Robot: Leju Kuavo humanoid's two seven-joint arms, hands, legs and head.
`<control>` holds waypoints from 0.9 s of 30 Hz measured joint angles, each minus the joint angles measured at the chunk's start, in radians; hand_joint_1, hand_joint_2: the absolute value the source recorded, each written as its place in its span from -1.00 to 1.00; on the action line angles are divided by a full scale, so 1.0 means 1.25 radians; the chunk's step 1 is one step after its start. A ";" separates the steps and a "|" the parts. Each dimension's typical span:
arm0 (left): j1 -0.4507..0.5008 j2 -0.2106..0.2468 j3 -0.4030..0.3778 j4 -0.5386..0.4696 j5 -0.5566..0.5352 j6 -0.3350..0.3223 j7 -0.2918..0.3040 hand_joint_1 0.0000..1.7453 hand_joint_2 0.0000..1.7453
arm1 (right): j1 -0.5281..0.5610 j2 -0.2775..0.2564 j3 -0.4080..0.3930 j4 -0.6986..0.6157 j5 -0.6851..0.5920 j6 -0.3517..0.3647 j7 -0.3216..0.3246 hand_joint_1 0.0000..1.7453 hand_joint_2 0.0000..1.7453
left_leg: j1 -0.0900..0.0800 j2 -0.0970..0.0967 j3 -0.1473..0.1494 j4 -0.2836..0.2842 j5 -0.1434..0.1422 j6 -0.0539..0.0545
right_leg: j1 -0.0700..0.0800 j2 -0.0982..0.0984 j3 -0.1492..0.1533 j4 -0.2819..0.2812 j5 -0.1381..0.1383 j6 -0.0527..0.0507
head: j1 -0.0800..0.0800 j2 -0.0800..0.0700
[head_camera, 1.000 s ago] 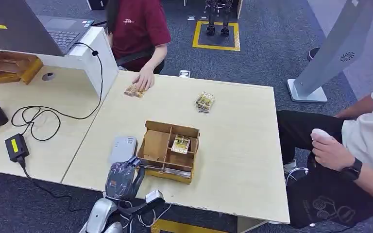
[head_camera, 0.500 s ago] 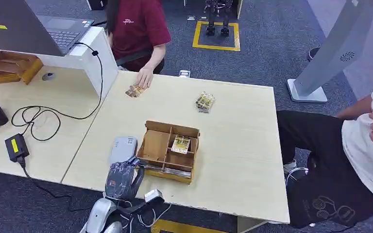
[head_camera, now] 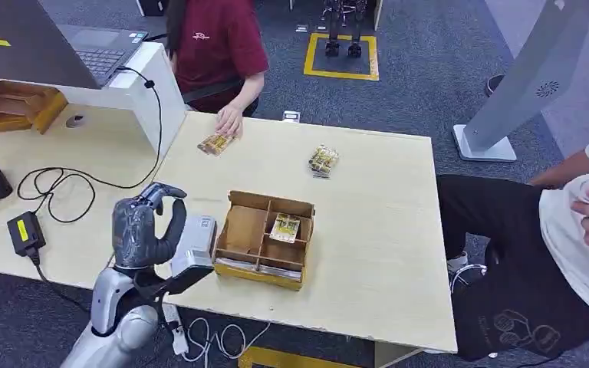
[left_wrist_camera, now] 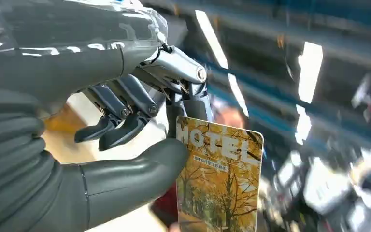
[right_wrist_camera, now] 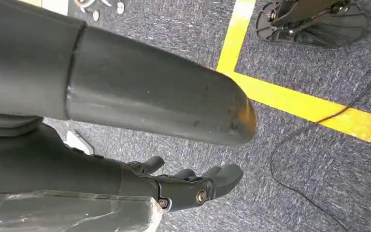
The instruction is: Pass the card to the sensor for recognition and then transmit it.
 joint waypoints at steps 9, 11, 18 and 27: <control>-0.031 0.042 0.118 -0.005 -0.161 0.035 0.111 1.00 1.00 | -0.001 0.002 0.000 0.000 0.012 0.000 0.005 -1.00 -1.00 | 0.000 0.000 0.000 0.000 0.000 0.000 | 0.000 0.000 0.000 0.000 0.000 0.000 | 0.000 0.000; -0.051 0.045 0.147 0.030 -0.205 0.040 0.145 1.00 1.00 | -0.003 0.002 0.000 0.000 0.019 0.000 0.007 -1.00 -1.00 | 0.000 0.000 0.000 0.000 0.000 0.000 | 0.000 0.000 0.000 0.000 0.000 0.000 | 0.001 0.000; -0.125 0.058 0.223 0.194 -0.265 0.043 0.215 1.00 1.00 | -0.010 0.002 0.004 0.001 0.032 0.001 0.008 -1.00 -1.00 | 0.000 0.000 0.000 0.000 0.000 0.000 | 0.000 0.000 0.000 0.000 0.000 0.000 | 0.000 0.000; -0.153 0.060 0.260 0.296 -0.282 0.052 0.226 1.00 1.00 | -0.013 0.002 0.006 0.001 0.032 0.000 0.008 -1.00 -1.00 | 0.000 0.000 0.000 0.000 0.000 0.000 | 0.000 0.000 0.000 0.000 0.000 0.000 | 0.000 0.000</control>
